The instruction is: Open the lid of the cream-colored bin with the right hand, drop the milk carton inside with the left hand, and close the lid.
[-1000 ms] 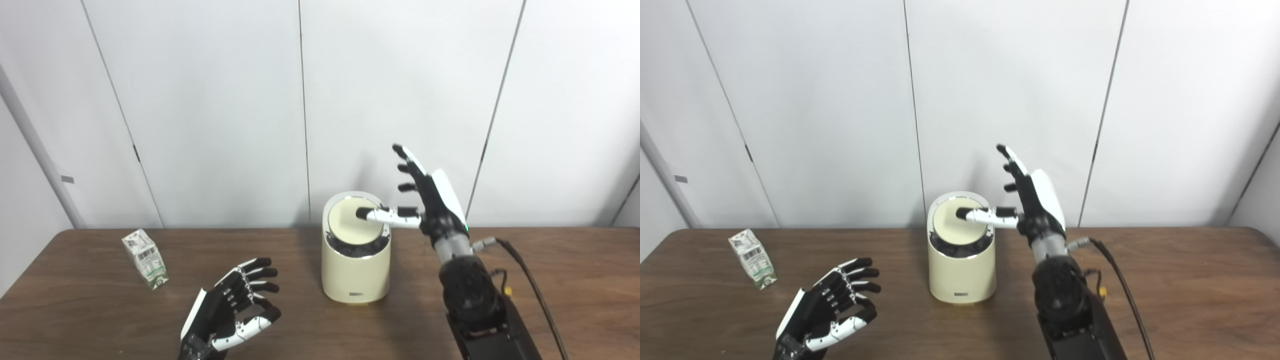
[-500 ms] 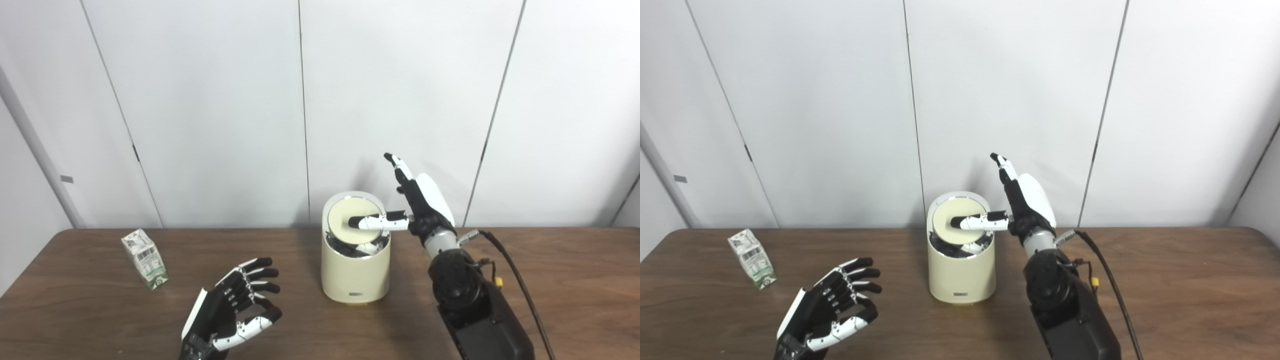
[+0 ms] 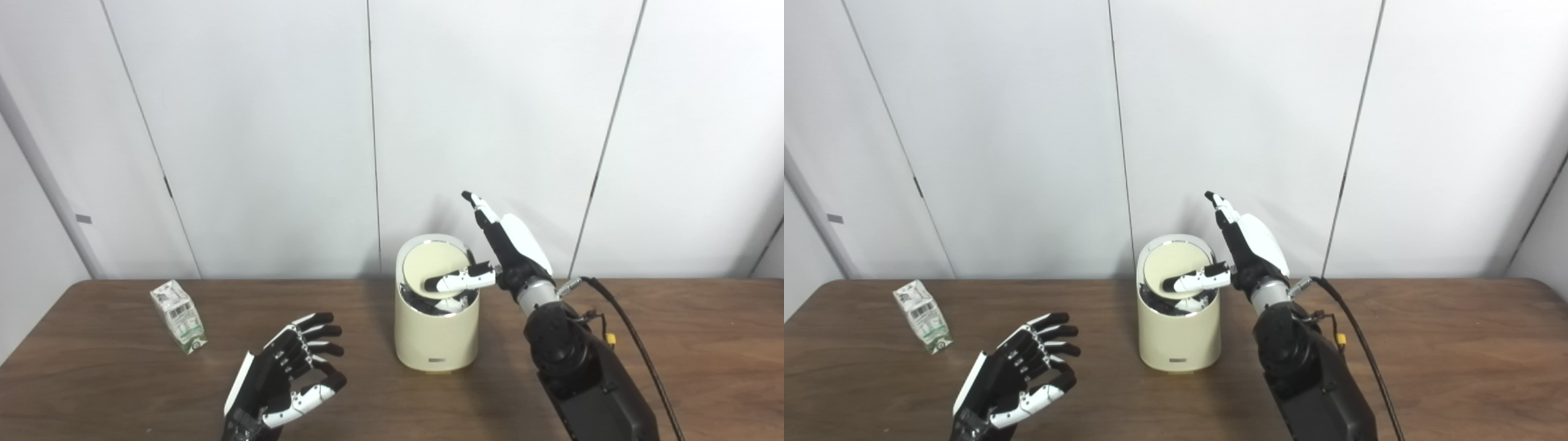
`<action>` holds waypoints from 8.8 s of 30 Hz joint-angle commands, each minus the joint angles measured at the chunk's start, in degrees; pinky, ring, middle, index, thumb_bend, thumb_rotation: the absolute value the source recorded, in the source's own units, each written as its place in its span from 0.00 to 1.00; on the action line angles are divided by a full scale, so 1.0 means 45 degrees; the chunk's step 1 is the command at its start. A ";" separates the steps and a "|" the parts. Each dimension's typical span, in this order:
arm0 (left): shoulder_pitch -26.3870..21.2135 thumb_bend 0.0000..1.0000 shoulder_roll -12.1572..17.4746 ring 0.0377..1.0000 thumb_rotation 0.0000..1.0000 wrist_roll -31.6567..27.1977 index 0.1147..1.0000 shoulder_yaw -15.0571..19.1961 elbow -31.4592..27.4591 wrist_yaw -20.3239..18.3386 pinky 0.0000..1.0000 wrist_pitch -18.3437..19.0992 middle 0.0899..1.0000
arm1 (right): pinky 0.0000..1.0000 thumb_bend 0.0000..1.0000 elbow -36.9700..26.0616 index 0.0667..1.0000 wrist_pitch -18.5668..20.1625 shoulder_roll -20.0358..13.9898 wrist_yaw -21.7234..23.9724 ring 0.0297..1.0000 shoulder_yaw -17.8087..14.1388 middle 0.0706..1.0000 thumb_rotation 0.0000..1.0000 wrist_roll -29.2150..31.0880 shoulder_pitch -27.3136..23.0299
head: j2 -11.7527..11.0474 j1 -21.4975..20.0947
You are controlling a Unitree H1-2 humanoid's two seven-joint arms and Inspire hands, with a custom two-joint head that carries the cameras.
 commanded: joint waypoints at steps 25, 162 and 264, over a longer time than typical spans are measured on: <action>-0.0240 0.68 0.0078 0.61 0.14 0.0179 0.76 -0.0059 -0.0636 0.0163 0.48 -0.0382 0.69 | 0.74 0.75 -0.0581 0.92 0.1929 0.0040 0.1596 0.89 0.0374 0.98 0.07 -0.2375 -0.0369 | 0.0220 0.0044; -0.4542 0.97 0.4822 0.73 0.28 0.3905 0.83 0.2527 0.8112 0.4916 0.71 -0.1420 0.77 | 0.50 0.81 -0.2884 0.75 -0.6983 -0.0432 0.0065 0.66 -0.4000 0.76 0.22 0.7063 0.7007 | -0.1256 0.4334; -0.6832 0.52 -0.0391 0.43 0.00 0.3406 0.44 -0.1133 0.3075 0.2412 0.42 -0.2109 0.42 | 0.71 0.73 -0.2203 0.85 -0.6892 0.0688 -0.1284 0.80 -0.3224 0.87 0.13 0.4930 0.6642 | -0.0806 0.0357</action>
